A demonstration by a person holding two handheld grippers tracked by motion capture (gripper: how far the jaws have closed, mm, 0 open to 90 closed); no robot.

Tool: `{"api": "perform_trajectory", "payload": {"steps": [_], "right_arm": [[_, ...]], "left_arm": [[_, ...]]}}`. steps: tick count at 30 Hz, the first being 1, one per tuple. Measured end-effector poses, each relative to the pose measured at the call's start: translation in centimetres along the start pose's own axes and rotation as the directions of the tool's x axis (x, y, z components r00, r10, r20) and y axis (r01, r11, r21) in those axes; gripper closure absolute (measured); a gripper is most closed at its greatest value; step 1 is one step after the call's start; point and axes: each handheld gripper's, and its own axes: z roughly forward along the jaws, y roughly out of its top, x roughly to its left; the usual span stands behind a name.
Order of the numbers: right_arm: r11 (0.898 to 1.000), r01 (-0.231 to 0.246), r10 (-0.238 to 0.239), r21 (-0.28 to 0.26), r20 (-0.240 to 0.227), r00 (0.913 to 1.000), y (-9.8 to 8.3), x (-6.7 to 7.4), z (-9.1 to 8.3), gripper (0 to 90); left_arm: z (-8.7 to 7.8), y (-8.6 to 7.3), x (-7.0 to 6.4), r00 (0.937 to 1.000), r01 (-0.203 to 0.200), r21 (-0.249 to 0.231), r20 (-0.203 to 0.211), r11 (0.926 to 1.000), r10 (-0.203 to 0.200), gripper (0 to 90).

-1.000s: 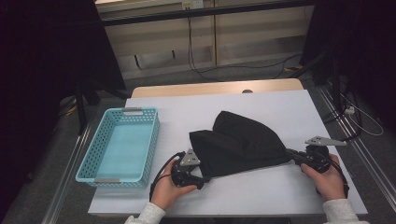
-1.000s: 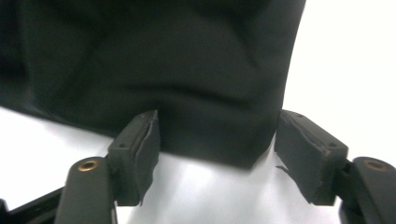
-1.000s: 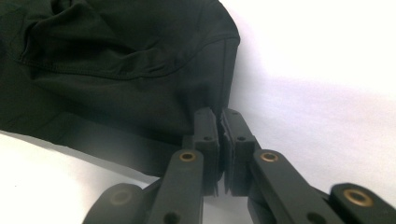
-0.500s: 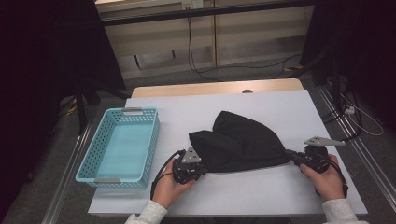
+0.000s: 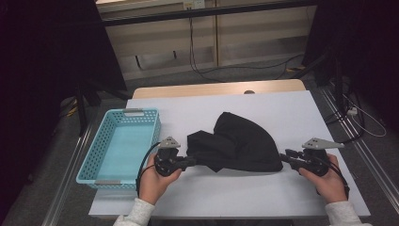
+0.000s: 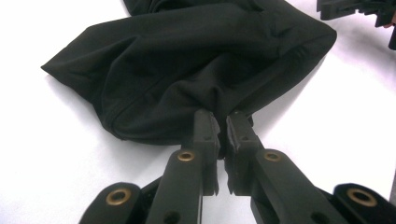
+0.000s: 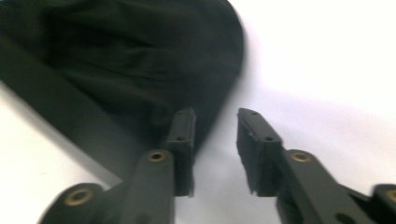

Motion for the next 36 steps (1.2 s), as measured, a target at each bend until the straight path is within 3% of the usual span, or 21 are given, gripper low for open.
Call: {"api": "perform_trajectory", "payload": {"steps": [2,5,7,11,14,16,23,30,33,36], "right_arm": [[0.996,0.088,-0.088,-0.013,-0.036,0.9955,0.3,0.9,0.1,57.3],[0.983,0.182,-0.181,0.009,-0.099,0.9785,0.4,2.3,0.6,47.6],[0.963,0.265,-0.255,0.048,-0.146,0.9558,0.2,3.1,1.2,44.4],[0.933,0.345,-0.325,0.104,-0.172,0.9298,-0.3,4.0,2.4,34.2],[0.944,0.314,-0.297,0.098,-0.156,0.942,-0.4,4.1,2.9,25.1],[0.949,0.296,-0.278,0.106,-0.153,0.9483,-0.3,4.1,3.1,25.5],[0.956,0.273,-0.256,0.109,-0.147,0.9553,-0.2,4.0,3.3,31.7],[0.959,0.263,-0.25,0.103,-0.122,0.9606,0.2,3.7,3.5,59.1],[0.955,0.276,-0.266,0.111,-0.092,0.9595,0.4,3.8,3.6,75.9],[0.959,0.262,-0.255,0.108,-0.075,0.9641,0.6,3.8,3.7,83.8]], "left_arm": [[0.0,0.0,0.1,0.9999,0.01,-0.004,-0.005,0.9999,-0.01,84.6],[0.1,-0.1,0.3,0.9999,0.01,-0.003,-0.005,0.9999,-0.01,84.5],[0.1,-0.1,0.3,0.9999,0.014,-0.008,-0.009,0.9999,-0.014,84.5],[0.0,-0.1,0.5,0.9997,0.022,-0.016,-0.009,0.9996,-0.022,84.5],[-0.1,-0.1,0.7,0.9989,0.047,-0.024,0.005,0.9986,-0.047,84.4],[-0.2,-0.1,0.8,0.999,0.044,-0.029,-0.001,0.9986,-0.044,84.5],[0.0,0.0,0.9,0.999,0.045,-0.023,-0.002,0.9987,-0.045,84.5],[-0.2,0.2,1.0,0.9988,0.047,-0.044,-0.009,0.9979,-0.048,84.8],[-0.4,0.3,1.0,0.9984,0.056,-0.043,-0.006,0.9975,-0.056,85.0],[-0.7,0.4,1.3,0.998,0.061,-0.049,-0.01,0.9969,-0.062,85.2]]}}
